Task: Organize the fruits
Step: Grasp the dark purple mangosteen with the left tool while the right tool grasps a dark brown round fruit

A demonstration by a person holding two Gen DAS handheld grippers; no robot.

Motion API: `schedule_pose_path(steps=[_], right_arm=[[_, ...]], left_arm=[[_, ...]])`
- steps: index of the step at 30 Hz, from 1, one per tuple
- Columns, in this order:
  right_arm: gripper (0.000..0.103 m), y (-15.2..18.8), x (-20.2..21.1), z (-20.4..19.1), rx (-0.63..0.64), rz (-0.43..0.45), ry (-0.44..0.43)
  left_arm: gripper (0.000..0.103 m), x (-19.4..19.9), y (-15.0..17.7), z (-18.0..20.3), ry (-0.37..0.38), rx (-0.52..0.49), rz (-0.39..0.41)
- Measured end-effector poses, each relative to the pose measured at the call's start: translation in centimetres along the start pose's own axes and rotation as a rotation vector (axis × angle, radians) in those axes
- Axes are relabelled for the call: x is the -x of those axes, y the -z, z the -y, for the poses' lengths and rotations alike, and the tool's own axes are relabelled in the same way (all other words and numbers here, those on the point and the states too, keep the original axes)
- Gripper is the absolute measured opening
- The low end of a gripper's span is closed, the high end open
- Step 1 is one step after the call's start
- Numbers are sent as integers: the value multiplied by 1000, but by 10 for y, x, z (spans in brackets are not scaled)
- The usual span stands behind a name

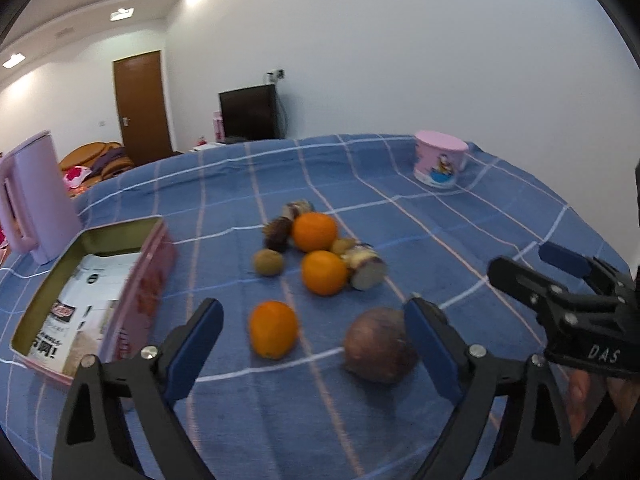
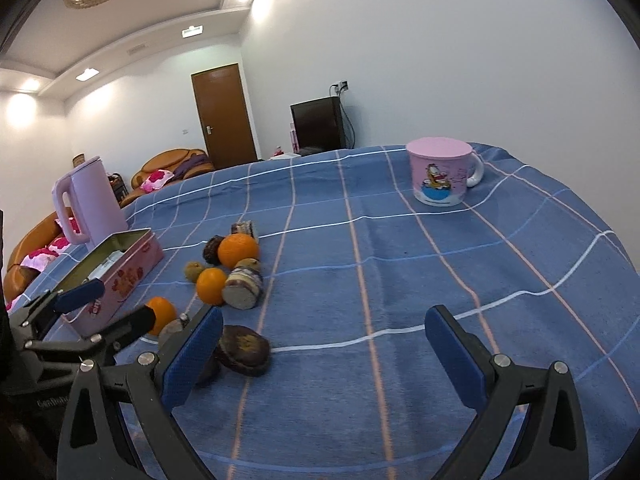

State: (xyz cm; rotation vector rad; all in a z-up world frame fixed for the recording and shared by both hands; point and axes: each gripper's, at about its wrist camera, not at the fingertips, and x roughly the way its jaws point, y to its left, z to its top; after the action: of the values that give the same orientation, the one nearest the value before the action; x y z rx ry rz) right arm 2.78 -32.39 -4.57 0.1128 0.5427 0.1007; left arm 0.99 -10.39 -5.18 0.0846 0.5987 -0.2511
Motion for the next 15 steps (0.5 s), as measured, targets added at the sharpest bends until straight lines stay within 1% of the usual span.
schedule_pose_path(steps=[3,5,7,9,10,12,15], right_arm=[[102,0,1,5,-14,5,5],[102,1,0,8,-28,3,2],[99,1,0,8,-27,4,-2],[91,2,-1,7,-21,-1,-2],[90,2,-2,6,-19,-4,-5],[84,2,-3,6,-19,-9,-12],[83,2,-5,3,-20,-15,-25]], left_arm=[[89,-2,1,9,11,-29,-9],[88,-4,1,14,28,-43,-19],[84,-7,2,20,23,-72,-27],[73,-10,3,23,38,-87,-48],[70,-13,3,24,43,-93,-67],[69,-15,3,24,71,-92,-86],[67,-16,4,24,96,-90,-100]])
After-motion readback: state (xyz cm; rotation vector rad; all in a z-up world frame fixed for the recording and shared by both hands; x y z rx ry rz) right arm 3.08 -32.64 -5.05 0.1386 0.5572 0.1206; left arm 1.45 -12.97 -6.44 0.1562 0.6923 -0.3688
